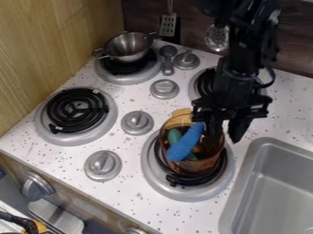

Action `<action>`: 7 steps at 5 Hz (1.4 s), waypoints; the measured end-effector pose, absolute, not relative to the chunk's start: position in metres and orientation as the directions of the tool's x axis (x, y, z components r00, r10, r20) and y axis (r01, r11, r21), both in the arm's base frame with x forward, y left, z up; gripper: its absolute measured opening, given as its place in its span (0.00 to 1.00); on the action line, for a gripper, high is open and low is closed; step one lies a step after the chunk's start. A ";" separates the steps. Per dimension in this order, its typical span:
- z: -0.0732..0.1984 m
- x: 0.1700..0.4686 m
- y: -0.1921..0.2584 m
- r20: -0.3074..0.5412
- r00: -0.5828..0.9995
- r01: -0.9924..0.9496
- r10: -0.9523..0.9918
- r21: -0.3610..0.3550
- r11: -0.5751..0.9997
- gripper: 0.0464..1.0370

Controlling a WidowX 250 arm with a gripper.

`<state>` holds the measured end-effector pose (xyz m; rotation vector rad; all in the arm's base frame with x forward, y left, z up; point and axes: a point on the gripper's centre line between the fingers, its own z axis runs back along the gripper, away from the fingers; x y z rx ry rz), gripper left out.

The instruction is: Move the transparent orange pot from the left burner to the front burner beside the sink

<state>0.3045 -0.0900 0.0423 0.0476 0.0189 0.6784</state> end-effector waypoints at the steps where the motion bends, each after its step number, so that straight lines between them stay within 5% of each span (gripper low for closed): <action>1: 0.047 0.306 -0.091 -0.003 0.773 -0.634 0.635 0.055 0.772 0.85; 2: 0.055 0.308 -0.093 -0.020 0.767 -0.640 0.642 0.064 0.766 0.97; 5: 0.099 0.323 -0.050 0.120 0.835 -0.549 0.536 0.140 0.824 0.96; 7: 0.087 0.325 -0.003 0.135 0.885 -0.458 0.445 0.094 0.884 0.96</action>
